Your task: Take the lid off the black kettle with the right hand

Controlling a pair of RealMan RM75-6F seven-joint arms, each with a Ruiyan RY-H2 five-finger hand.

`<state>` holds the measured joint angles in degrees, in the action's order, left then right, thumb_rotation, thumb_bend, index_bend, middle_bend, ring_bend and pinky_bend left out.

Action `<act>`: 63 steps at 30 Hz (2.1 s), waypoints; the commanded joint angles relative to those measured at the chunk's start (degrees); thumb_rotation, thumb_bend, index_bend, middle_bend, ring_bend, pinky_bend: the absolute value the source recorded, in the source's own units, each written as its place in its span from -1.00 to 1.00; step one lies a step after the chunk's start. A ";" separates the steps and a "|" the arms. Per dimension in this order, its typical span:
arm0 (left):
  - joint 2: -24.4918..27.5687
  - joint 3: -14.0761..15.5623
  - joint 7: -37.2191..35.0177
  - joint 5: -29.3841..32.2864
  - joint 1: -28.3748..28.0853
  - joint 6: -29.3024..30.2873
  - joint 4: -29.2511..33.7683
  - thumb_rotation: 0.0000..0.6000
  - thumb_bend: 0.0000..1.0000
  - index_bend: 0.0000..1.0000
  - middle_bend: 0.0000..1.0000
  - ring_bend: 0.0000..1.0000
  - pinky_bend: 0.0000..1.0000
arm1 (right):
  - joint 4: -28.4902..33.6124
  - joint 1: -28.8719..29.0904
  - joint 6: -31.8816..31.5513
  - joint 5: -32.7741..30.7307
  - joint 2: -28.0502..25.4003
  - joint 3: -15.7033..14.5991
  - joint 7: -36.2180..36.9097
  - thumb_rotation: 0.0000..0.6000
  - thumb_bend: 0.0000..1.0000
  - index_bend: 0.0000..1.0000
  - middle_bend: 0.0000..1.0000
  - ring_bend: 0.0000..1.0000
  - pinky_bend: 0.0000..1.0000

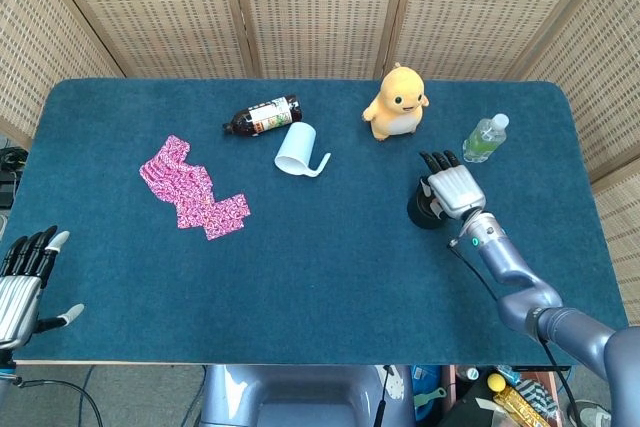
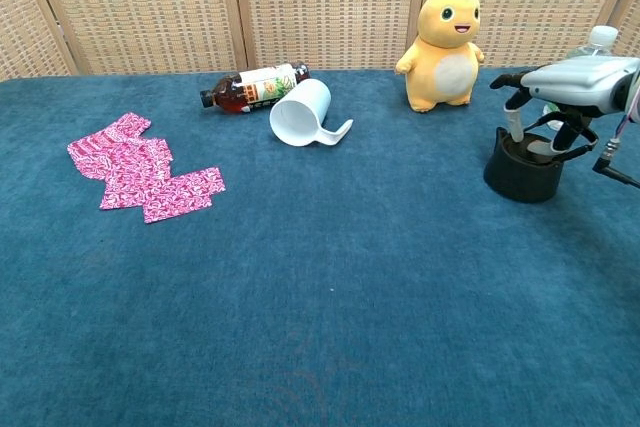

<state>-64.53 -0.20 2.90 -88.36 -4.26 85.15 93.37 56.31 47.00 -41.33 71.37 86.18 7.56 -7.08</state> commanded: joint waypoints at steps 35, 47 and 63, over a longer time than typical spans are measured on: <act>0.05 0.18 -0.30 -0.12 -0.04 -0.13 0.03 1.00 -0.77 -1.00 -1.00 -1.00 -1.00 | -3.30 -0.23 -0.54 2.68 1.32 -0.83 0.84 1.00 0.07 0.19 -0.85 -1.00 -0.78; -0.01 0.20 -0.26 0.09 -0.20 -0.54 -0.07 1.00 -0.77 -1.00 -1.00 -1.00 -1.00 | -0.75 -0.49 -3.90 4.35 -0.40 -0.29 -0.13 1.00 0.09 0.21 -0.83 -1.00 -0.78; 0.43 0.57 -1.09 -1.16 0.27 0.72 0.06 1.00 -0.77 -1.00 -1.00 -1.00 -1.00 | 19.10 -2.55 -11.41 13.16 -8.44 -4.10 -5.36 1.00 0.11 0.21 -0.80 -1.00 -0.78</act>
<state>-64.11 0.36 1.81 -89.51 -3.99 85.86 93.43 74.50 44.84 -52.15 83.55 78.09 4.34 -11.85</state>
